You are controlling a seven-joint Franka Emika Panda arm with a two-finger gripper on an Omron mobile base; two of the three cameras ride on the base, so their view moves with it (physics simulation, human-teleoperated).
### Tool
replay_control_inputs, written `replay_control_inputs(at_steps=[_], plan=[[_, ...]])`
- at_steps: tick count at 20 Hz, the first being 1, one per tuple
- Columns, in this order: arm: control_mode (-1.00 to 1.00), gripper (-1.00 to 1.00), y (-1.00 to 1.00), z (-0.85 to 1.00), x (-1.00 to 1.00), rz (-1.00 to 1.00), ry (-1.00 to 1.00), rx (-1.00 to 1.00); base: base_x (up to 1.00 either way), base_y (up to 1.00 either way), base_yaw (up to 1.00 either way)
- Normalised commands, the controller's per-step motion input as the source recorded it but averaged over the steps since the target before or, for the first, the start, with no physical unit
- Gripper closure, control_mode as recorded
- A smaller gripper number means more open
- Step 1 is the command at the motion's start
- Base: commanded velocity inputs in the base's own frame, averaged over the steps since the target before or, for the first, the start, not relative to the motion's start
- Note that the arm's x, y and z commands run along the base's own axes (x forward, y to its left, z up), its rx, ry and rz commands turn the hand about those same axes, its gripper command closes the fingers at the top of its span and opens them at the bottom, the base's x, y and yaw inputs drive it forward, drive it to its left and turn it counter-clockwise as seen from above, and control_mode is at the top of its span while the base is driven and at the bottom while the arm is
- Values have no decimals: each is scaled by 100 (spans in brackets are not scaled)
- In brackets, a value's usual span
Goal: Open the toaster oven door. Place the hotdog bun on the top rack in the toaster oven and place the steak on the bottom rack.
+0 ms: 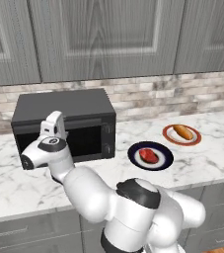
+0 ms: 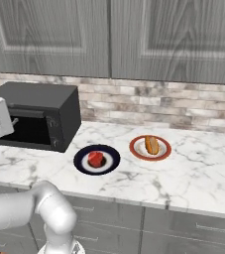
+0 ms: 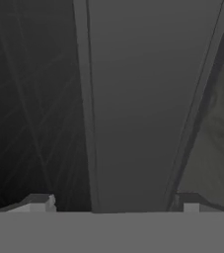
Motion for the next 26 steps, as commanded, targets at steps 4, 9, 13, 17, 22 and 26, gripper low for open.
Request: replay_control_inputs(at_steps=[4,9,13,17,22,26], plan=[[-100,100,6,-8,5,1,-1,1,0,0,0],[-100,100,4,-4,11,0,0,2,0,0,0],[-100,100,1,-6,30,0,1,3,0,0,0],[-100,100,12,-22,27,0,6,12,0,0,0],[-100,100,15,-42,33,0,3,7,0,0,0],[-100,100,14,-60,32,3,17,2,0,0,0]])
